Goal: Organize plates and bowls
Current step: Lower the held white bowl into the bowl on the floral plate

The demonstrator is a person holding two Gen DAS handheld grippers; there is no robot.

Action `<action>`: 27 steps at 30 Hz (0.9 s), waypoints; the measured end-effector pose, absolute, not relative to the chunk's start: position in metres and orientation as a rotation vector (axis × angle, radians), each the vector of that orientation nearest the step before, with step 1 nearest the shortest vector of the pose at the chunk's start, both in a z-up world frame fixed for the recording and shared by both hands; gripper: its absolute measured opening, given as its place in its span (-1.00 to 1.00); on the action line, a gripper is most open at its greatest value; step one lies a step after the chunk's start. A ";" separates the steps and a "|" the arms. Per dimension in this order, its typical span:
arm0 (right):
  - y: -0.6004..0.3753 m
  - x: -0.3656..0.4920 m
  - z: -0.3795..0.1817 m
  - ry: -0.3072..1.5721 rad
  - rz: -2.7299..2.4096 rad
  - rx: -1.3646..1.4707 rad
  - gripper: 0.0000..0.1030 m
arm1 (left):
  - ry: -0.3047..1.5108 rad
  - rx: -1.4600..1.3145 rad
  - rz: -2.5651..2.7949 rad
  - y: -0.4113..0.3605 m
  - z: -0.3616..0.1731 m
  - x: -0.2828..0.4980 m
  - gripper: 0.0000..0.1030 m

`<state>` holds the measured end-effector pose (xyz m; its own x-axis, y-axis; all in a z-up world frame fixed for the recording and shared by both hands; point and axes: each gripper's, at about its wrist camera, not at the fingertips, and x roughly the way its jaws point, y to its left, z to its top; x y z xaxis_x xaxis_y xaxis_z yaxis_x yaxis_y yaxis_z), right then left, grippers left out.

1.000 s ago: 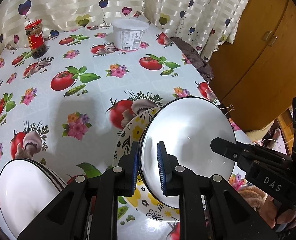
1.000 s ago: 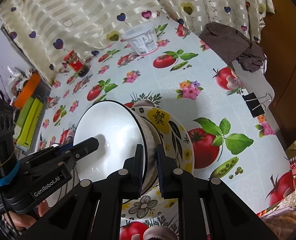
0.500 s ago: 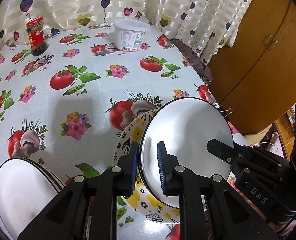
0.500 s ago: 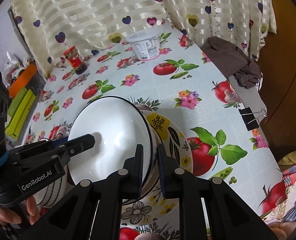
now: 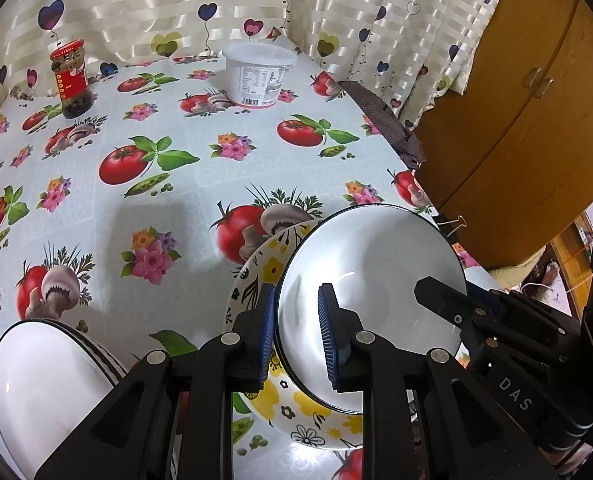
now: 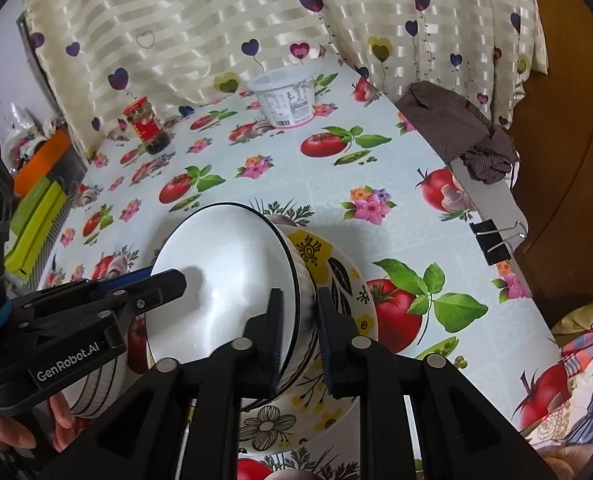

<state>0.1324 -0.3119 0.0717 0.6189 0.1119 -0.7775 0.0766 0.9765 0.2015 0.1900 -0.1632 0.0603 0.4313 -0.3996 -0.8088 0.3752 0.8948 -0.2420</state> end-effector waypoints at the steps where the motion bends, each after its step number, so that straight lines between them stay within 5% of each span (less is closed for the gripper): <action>1: -0.312 0.131 0.073 0.892 0.018 0.221 -0.66 | 1.006 -0.035 -0.484 -0.163 0.062 0.190 -0.57; 27: -0.342 0.147 0.062 0.823 0.106 0.399 -0.64 | 0.927 -0.015 -0.429 -0.157 0.070 0.188 -0.57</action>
<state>0.1469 -0.3421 0.0617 0.6792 0.2447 -0.6920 0.0615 0.9205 0.3858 0.1885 -0.1566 0.0704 0.5219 -0.3649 -0.7710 0.3517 0.9155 -0.1951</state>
